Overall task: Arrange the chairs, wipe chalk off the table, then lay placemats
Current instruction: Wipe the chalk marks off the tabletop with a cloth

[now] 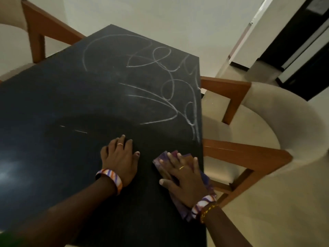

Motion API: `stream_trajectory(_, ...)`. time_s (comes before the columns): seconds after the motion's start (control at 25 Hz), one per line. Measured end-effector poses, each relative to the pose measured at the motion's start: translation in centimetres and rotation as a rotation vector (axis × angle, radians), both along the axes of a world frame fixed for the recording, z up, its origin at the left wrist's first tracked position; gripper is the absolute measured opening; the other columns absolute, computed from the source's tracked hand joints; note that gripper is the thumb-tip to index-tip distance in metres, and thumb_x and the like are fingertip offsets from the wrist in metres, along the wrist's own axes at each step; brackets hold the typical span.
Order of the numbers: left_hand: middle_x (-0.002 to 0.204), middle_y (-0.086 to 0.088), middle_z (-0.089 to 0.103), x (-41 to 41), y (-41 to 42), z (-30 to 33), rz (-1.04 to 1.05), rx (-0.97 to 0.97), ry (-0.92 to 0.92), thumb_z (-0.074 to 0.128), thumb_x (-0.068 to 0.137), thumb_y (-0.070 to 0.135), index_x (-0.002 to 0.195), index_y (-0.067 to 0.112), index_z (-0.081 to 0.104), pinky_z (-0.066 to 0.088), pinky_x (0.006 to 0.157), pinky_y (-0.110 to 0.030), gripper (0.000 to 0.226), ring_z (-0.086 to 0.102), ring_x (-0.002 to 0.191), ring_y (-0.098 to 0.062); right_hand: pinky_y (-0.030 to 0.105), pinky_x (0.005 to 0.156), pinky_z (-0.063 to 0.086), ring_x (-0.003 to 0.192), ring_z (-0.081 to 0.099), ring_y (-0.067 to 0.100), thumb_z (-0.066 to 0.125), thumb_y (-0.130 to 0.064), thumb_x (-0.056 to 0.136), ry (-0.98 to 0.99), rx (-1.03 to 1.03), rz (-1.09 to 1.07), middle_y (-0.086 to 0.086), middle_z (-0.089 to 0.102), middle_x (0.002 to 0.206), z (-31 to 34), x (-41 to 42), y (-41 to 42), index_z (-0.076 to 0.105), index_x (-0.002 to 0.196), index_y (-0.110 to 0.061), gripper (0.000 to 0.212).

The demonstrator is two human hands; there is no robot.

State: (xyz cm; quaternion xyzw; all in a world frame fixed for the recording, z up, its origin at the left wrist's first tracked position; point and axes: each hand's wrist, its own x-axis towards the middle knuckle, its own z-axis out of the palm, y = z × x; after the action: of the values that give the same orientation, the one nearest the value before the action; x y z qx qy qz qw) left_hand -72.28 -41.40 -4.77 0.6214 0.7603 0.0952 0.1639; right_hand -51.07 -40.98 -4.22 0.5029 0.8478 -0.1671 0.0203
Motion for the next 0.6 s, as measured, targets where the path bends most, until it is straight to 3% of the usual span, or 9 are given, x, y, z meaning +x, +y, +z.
stream_trajectory(0.12,0.153,-0.016,0.012,7.1,2.9,0.1,0.274,0.020,-0.105,0.037,0.095,0.042,0.140,0.016,0.032,0.013,0.110,-0.051,0.052,0.011,0.139,-0.035,0.049,0.111,-0.019,0.143,-0.018,0.012,0.029,-0.058,0.093,-0.065,0.065,0.136,-0.016,-0.012,0.156,-0.5,3.7,0.1,0.000,0.145,-0.048,0.060)
stream_trajectory(0.28,0.150,-0.018,0.018,9.6,5.3,0.2,0.636,0.064,-0.127,0.039,0.094,0.036,0.139,0.009,0.033,0.011,0.109,-0.054,0.053,0.014,0.137,-0.039,0.050,0.111,-0.017,0.144,-0.016,0.016,0.019,-0.057,0.092,-0.003,0.048,0.200,-0.013,-0.009,0.158,-1.3,5.9,0.3,0.001,0.146,-0.047,0.057)
stream_trajectory(0.4,0.147,-0.018,0.022,9.6,6.3,-0.6,0.698,0.042,-0.031,0.038,0.094,0.035,0.137,0.009,0.033,0.015,0.106,-0.054,0.050,0.019,0.134,-0.039,0.052,0.112,-0.013,0.146,-0.007,0.021,0.015,-0.056,0.089,0.023,0.105,0.163,-0.008,0.001,0.159,-2.3,5.6,3.7,0.010,0.148,-0.043,0.060)
stream_trajectory(0.6,0.143,-0.016,0.024,9.7,7.0,-1.6,0.701,0.043,0.070,0.034,0.095,0.036,0.134,0.010,0.033,0.017,0.105,-0.055,0.047,0.020,0.132,-0.038,0.057,0.114,-0.004,0.145,-0.006,0.027,0.022,-0.049,0.098,-0.015,0.081,0.020,-0.005,-0.001,0.159,-2.2,4.6,13.7,0.004,0.149,-0.039,0.054)
